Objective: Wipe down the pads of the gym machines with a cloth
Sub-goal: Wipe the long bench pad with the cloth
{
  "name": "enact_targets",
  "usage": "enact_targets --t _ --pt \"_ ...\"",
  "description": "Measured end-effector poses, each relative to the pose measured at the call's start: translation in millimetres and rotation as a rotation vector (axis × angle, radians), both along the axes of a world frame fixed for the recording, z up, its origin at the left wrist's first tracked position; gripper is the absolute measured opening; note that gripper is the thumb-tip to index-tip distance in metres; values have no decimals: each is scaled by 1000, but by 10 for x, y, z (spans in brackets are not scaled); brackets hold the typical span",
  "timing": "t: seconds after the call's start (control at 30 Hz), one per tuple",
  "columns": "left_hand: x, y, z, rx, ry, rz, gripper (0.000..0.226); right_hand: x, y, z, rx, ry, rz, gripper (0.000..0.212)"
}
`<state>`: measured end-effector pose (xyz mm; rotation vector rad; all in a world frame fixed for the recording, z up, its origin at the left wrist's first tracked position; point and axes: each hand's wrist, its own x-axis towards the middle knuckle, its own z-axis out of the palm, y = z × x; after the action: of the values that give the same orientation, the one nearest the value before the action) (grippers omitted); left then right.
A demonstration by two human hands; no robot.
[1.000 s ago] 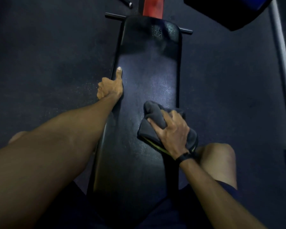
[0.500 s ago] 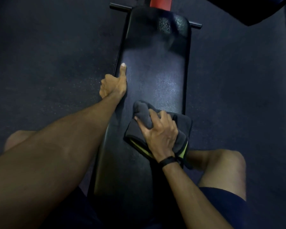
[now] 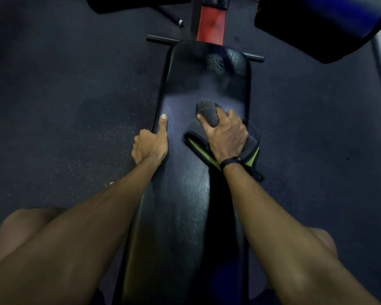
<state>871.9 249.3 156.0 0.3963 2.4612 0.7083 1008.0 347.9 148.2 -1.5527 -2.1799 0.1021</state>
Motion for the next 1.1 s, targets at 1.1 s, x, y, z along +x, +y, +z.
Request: enact_targets --t 1.1 --pt "-122 676 160 -82 -33 112 74 1 592 3 -78 -37 -101 53"
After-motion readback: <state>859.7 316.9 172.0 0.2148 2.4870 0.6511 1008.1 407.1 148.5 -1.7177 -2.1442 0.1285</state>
